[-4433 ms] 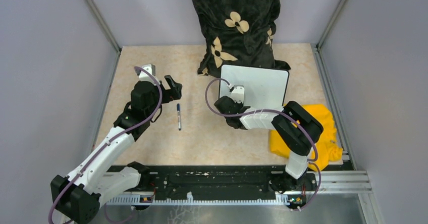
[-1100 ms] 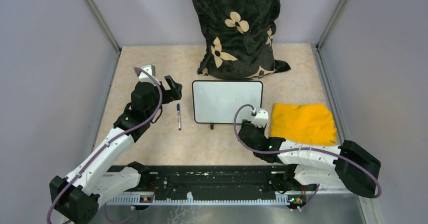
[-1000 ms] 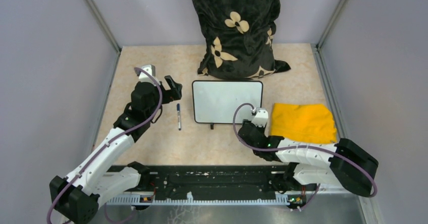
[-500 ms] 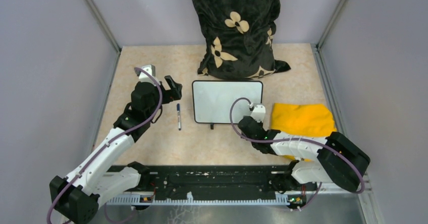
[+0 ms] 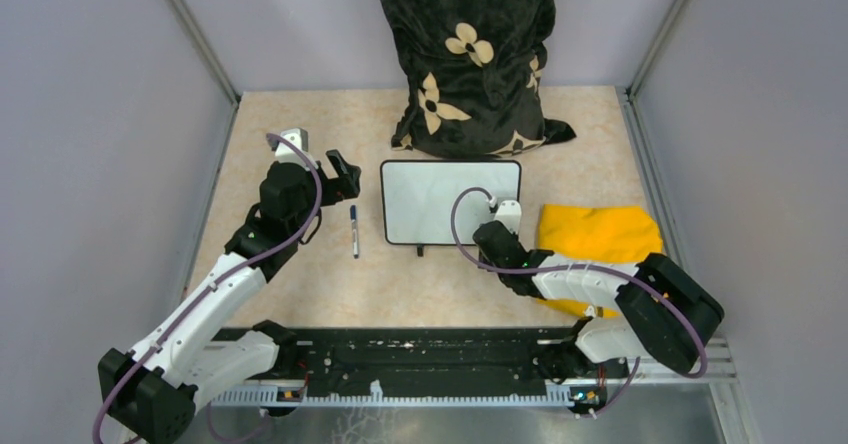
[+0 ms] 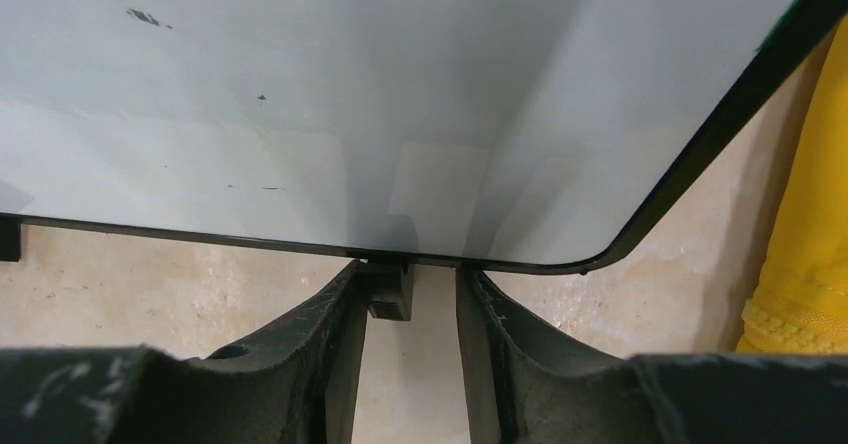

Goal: Write a sentence on the whiteboard
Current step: Move the whiteboard to the center of the board, then open the whiteboard marker at the center of the board.

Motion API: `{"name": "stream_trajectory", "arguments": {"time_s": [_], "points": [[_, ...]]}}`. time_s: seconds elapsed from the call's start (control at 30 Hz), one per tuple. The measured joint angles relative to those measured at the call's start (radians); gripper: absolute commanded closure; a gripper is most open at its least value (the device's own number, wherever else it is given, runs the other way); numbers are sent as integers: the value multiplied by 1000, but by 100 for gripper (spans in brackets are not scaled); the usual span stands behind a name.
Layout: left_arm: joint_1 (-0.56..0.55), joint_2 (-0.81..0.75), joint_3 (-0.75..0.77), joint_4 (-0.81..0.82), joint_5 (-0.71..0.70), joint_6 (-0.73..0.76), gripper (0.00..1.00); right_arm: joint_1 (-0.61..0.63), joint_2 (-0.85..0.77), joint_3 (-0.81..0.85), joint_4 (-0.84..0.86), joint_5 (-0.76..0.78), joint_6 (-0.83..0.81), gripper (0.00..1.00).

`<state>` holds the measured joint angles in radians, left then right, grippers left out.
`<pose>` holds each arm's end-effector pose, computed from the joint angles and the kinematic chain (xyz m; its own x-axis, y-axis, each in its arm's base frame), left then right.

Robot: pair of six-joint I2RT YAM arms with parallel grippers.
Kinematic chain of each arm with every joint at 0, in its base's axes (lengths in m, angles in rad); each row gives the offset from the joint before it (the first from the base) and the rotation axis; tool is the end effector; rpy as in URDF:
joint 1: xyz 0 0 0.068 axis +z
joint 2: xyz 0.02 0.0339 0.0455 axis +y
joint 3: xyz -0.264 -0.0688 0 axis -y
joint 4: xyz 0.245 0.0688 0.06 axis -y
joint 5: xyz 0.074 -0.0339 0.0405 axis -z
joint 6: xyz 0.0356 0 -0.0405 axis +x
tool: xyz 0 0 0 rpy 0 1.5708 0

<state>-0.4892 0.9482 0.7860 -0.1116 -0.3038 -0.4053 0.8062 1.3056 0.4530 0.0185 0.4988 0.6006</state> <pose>0.2005 -0.0947 0.3184 -0.2959 -0.2687 -0.9166 0.0843 0.9485 -0.3053 0.1701 0.1527 0.1453 -0.6554 0.0336 -0.7545 -0.0495 0.9949 0.0874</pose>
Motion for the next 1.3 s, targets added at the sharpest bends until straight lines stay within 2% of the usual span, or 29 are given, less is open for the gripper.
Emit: {"name": "stream_trajectory", "arguments": {"time_s": [0.4, 0.63, 0.8, 0.97, 1.1, 1.3], "points": [[0, 0, 0, 0, -8, 6, 1, -52, 1, 1, 50, -16, -92, 63], [0, 0, 0, 0, -9, 7, 1, -52, -12, 1, 56, -87, -114, 46], [0, 0, 0, 0, -12, 9, 1, -52, -149, 0, -2, -144, -109, 41], [0, 15, -2, 2, -30, 10, 1, -53, -378, 0, -115, -171, -101, 40], [0, 31, -26, 15, -46, 2, 1, -53, -529, 0, -219, -160, -79, 34], [0, 102, -44, 10, -64, 2, 1, -55, -689, 0, -327, -51, 71, 8]]}}
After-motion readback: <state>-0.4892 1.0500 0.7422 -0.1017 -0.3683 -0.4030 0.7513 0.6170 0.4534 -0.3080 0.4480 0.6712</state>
